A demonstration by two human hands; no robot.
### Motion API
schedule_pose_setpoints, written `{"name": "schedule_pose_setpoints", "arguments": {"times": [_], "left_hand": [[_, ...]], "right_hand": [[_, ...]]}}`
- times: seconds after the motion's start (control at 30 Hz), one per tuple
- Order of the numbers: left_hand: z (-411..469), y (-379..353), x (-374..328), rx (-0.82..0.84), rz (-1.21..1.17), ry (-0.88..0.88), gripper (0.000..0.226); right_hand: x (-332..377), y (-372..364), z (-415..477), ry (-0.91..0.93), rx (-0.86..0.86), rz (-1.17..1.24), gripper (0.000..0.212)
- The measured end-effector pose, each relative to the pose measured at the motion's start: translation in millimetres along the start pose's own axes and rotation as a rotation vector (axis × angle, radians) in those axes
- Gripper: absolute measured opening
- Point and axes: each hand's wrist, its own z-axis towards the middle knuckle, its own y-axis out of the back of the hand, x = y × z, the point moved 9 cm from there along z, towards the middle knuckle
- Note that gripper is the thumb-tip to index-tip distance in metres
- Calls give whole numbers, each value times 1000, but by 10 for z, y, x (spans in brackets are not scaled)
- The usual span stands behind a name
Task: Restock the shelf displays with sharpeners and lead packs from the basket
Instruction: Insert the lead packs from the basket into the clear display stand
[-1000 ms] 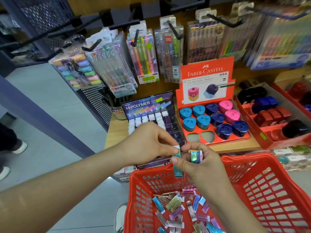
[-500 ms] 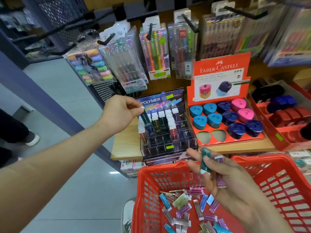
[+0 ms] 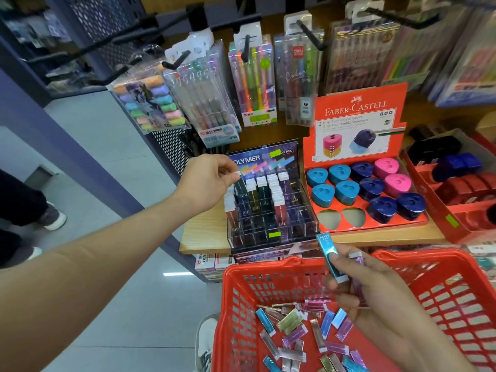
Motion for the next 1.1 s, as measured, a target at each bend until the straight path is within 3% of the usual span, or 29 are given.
{"name": "schedule_pose_setpoints", "arguments": {"times": [0.13,0.3,0.57,0.77,0.83,0.93,0.97,1.03,1.1], "left_hand": [[44,-34,-24,-15,-87,19,2],[104,-260,-187,2,-94,-9,6],[85,-469,-265,56,131,-64,17],[20,-513,-416,85,351,-145,27],[35,-495,-410,94,300,-128,33],[60,-304,-480,44,23,-74,17],[49,-282,-511,109,-137,-29,12],[-105,-384,-681,435,-466,64,11],[-336,-458,-895,686,-446,-10,16]], "right_hand": [[1,38,3,7,-12,-60,33],[-27,82,-1,5,-37,-67,37],[18,43,-13,18,16,-65,20],[74,-17,18,65,46,-37,26],[105,-19,32,91,32,-51,25],[165,-36,46,141,3,-95,20],[185,-46,44,154,-3,-98,21],[221,-73,41,176,-12,-93,26],[269,-105,36,210,-19,-96,29]]}}
